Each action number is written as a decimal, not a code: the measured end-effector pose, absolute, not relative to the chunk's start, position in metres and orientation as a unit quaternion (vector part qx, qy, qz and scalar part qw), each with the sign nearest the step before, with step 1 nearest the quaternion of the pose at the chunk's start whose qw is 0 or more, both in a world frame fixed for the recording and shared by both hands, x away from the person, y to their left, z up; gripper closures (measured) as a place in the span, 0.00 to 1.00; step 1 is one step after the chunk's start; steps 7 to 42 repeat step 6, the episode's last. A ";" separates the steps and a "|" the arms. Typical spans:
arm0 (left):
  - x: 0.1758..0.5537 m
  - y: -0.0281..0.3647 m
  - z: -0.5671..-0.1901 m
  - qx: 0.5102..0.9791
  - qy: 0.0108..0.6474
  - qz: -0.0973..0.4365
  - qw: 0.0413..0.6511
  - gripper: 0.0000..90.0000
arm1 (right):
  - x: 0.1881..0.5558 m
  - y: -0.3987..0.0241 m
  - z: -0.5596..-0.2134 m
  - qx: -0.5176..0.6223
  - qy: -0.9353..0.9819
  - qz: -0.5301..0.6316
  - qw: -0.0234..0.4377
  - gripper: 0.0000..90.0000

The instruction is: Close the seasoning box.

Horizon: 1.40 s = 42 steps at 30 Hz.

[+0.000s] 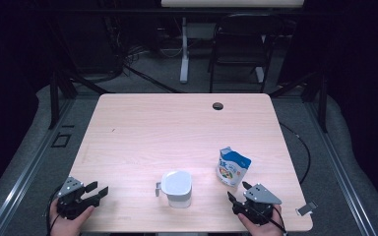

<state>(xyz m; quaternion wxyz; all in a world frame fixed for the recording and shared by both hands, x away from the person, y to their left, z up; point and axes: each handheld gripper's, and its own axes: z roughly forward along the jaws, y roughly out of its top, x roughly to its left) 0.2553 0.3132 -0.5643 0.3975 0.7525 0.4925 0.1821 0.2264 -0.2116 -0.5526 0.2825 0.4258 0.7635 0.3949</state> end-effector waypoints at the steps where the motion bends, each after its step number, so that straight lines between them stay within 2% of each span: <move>1: 0.255 0.313 -0.564 0.752 0.493 0.183 0.398 0.52 | 0.227 -0.211 -0.553 0.425 0.763 0.396 0.282 0.42; 42: 0.256 0.315 -0.565 0.743 0.502 0.183 0.403 0.50 | 0.226 -0.212 -0.555 0.418 0.769 0.393 0.282 0.42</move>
